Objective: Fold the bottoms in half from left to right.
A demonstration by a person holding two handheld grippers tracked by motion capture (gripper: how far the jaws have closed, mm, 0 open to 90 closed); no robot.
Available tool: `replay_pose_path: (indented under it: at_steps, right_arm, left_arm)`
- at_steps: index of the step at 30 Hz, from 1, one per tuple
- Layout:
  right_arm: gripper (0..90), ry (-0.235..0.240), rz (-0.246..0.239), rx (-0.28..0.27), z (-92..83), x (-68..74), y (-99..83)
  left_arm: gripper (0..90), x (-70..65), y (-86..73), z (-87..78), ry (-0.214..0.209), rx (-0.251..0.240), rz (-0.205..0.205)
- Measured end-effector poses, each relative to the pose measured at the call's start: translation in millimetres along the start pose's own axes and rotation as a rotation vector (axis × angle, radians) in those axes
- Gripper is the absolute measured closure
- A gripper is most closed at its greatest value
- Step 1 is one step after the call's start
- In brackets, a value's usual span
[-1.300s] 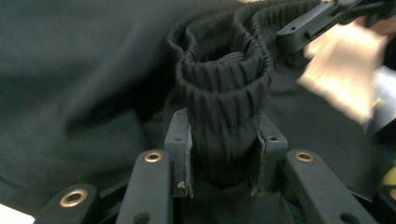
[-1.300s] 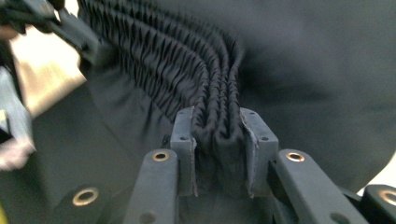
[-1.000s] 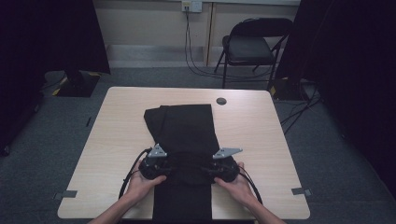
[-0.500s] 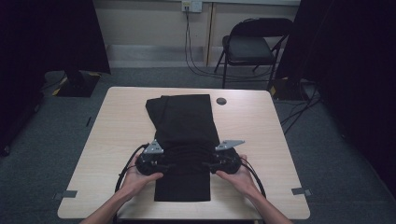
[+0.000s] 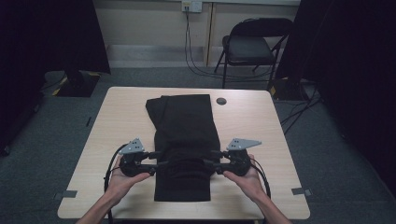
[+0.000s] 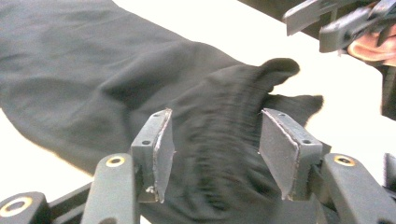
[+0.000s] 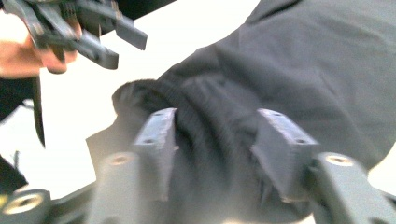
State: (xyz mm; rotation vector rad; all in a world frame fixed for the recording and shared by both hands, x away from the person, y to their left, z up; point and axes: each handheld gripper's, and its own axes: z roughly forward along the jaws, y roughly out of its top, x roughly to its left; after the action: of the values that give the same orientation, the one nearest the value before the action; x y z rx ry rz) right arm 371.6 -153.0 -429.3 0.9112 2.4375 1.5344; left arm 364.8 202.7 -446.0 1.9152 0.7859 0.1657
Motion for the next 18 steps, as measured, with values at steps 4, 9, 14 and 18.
replay_pose_path:
  at_steps: [4,9,14,18]
  right_arm:
    - [61.8,-0.059,0.003,0.046,31.9,-8.2,5.9]
    - [63.4,-0.019,-0.029,0.166,59.1,3.2,-10.0]
    - [62.1,0.004,-0.131,0.249,65.3,29.7,-36.1]
    - [62.1,0.027,-0.150,0.247,63.0,35.6,-42.4]
  left_arm:
    - [47.8,7.0,-6.2,6.1,0.042,0.048,-0.033]
    - [43.4,7.9,-11.2,15.6,0.062,0.122,-0.024]
    - [41.4,3.1,-11.4,22.7,0.073,0.144,0.010]
    - [41.0,-0.3,-11.0,30.4,0.072,0.161,0.045]
